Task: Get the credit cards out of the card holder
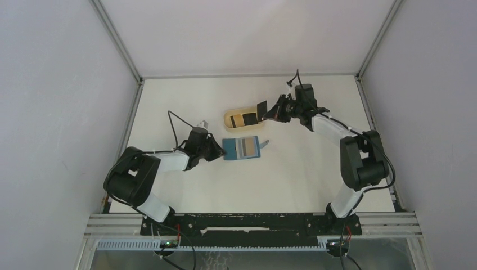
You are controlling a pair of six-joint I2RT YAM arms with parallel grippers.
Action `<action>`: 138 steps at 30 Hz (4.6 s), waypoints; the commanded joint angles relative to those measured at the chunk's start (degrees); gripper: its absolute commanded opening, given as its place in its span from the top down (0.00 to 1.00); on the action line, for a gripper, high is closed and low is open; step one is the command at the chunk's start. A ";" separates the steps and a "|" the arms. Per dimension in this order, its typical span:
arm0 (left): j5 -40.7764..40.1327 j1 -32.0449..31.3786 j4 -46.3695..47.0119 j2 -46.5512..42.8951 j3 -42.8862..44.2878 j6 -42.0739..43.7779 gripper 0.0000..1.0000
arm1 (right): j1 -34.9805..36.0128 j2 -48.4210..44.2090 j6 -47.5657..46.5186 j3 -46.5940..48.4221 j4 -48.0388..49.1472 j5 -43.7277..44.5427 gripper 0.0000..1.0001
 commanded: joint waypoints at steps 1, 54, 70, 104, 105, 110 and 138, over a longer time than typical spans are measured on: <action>-4.13 0.76 -5.91 -2.53 0.93 2.10 1.00 | 2.34 5.02 -0.79 7.68 -3.09 1.36 1.00; -1.24 0.84 -8.21 -12.42 1.38 6.87 1.00 | 3.97 7.54 -7.12 19.32 -8.91 8.94 0.37; 5.65 2.15 -6.71 -26.70 1.64 10.73 1.00 | 6.87 -5.99 12.67 -5.84 31.15 -15.85 0.33; 34.08 10.25 38.75 -20.92 -2.58 -18.39 1.00 | 9.93 5.81 30.40 -5.89 58.40 -22.81 0.37; 34.49 10.23 39.18 -20.92 -2.52 -18.74 1.00 | 9.57 5.93 30.50 -5.91 58.35 -22.84 0.37; 35.51 10.25 41.24 -20.91 -2.62 -20.14 1.00 | 8.60 5.88 29.88 -5.91 58.40 -22.42 0.37; 34.28 10.25 45.12 -19.06 -6.47 -20.71 1.00 | 8.20 -2.48 31.55 -12.93 63.14 -27.45 0.40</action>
